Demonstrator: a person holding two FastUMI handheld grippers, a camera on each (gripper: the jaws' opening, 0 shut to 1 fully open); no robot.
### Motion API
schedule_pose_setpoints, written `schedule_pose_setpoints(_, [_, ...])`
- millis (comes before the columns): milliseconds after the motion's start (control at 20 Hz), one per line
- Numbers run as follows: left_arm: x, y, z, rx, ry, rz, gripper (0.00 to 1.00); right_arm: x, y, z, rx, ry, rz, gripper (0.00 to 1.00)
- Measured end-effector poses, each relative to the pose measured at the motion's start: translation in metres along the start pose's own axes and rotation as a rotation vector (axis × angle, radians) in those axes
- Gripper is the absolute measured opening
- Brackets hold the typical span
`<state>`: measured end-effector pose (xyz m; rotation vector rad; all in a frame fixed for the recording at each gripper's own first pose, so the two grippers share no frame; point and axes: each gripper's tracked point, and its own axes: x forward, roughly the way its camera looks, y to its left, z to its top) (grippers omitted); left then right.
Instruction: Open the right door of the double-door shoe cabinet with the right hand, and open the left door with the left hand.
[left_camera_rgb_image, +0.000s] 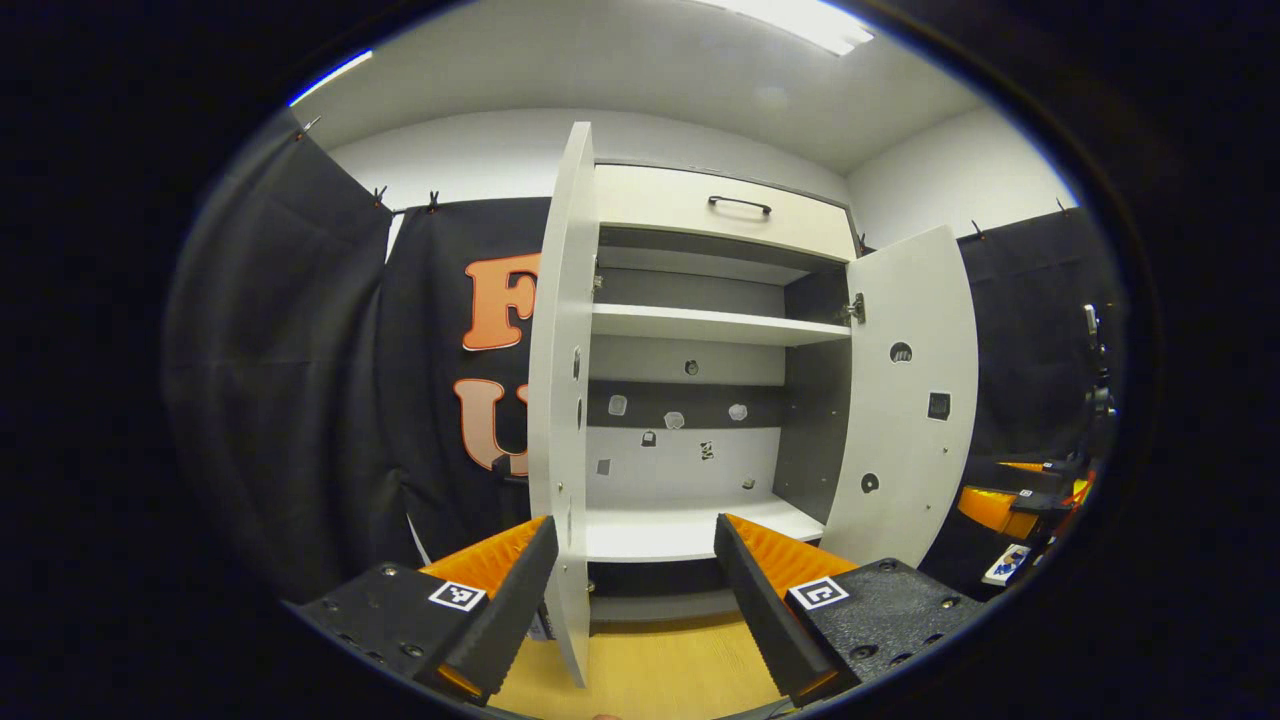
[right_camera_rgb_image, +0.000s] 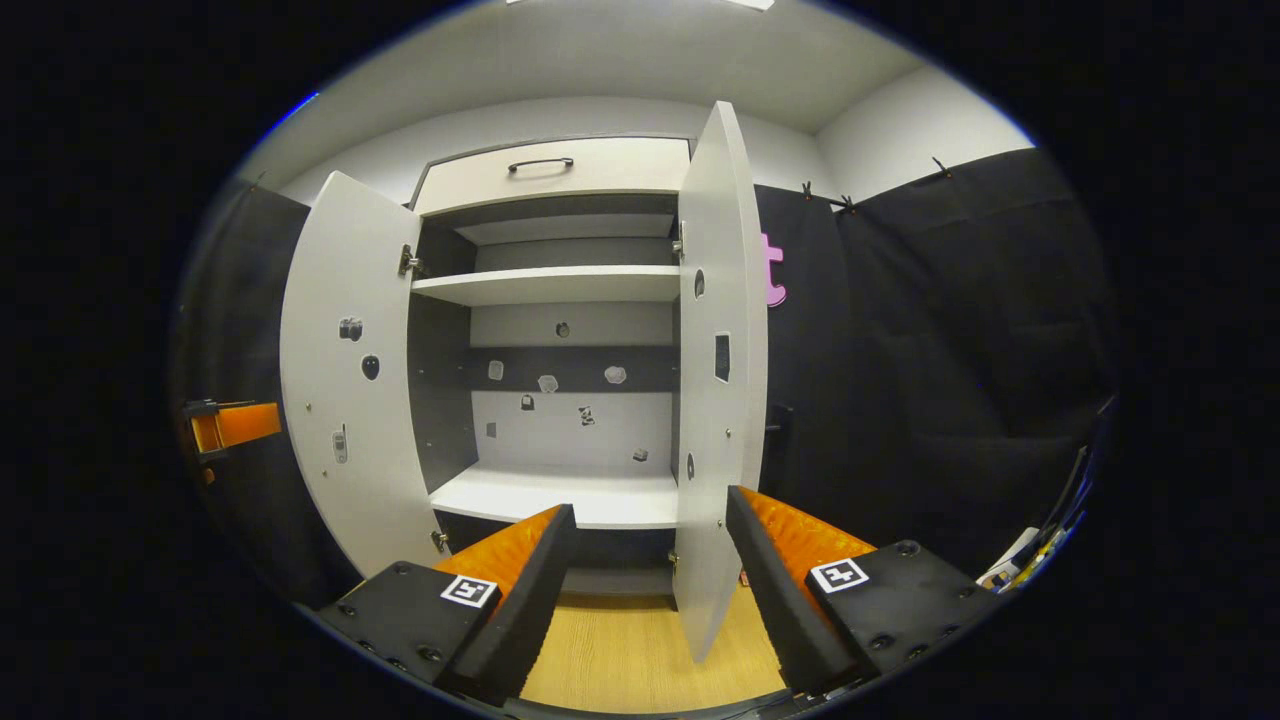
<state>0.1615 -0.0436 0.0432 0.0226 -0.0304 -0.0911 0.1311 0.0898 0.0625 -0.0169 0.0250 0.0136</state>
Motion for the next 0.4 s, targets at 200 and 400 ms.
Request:
schedule_pose_setpoints(200, [-0.0002, -0.0016, 0.0005, -0.003, 0.000, 0.002, 0.95, -0.0011, -0.0026, 0.0018, -0.001, -0.006, -0.002, 0.98])
schedule_pose_setpoints(400, [0.0000, -0.0027, -0.0009, -0.004, 0.005, -0.001, 0.95, -0.0001, -0.0043, 0.0013, 0.000, -0.006, -0.004, 0.89])
